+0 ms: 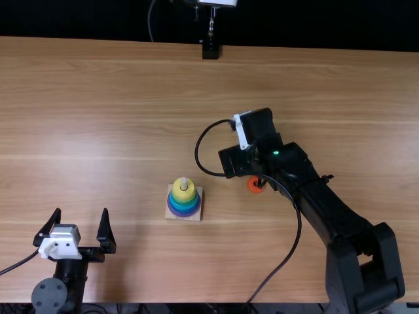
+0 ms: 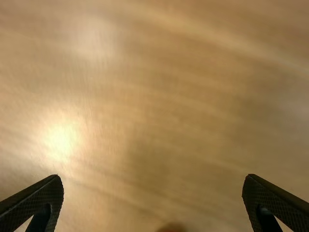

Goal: Build the Hanoi tower: stack the rings onto the peg from bottom to top in this color order: purple, dark blue, light blue, dark green, light green, yellow, orange.

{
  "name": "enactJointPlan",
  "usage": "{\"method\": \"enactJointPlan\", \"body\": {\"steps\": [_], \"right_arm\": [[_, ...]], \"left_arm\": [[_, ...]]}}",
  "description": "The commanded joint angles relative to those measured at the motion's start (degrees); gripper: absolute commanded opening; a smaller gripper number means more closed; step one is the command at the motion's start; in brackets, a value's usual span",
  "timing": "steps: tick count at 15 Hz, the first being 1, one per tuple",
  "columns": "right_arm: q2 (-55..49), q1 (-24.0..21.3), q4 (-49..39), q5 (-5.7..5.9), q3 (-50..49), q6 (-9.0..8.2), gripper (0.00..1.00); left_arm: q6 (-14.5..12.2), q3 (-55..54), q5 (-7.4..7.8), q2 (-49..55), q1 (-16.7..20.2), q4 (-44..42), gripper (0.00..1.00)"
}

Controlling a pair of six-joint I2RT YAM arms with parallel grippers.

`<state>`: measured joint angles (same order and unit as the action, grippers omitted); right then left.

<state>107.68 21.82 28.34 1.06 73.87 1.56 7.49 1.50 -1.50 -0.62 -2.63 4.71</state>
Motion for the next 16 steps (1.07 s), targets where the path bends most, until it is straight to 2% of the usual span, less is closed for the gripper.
{"method": "enactJointPlan", "body": {"steps": [1, 8, 13, 14, 15, 16], "right_arm": [[0.3, -0.6, -0.2, -0.11, -2.8, 0.02, 1.00], [0.3, -3.5, -0.1, -0.32, -8.7, 0.02, 1.00], [0.3, -3.5, 0.7, -0.32, -10.1, -0.09, 1.00], [0.3, -3.5, 0.8, -0.32, -10.2, -0.09, 0.87], [0.3, -3.5, 0.8, -0.43, -10.2, -0.09, 0.49], [0.3, -3.5, 0.8, -0.53, -10.2, -0.09, 0.22]], "left_arm": [[-0.6, -1.5, -0.61, 0.6, 0.3, 0.4, 1.00], [-0.6, -1.5, -0.72, 0.6, 0.3, 0.4, 1.00], [-0.6, -1.5, -0.61, 0.6, 0.3, 0.4, 1.00], [-0.6, -1.5, -0.61, 0.6, 0.3, 0.4, 1.00], [-0.7, -1.5, -0.61, 0.6, 0.3, 0.4, 1.00], [-0.6, -1.5, -0.61, 0.6, 0.3, 0.4, 1.00]]}}
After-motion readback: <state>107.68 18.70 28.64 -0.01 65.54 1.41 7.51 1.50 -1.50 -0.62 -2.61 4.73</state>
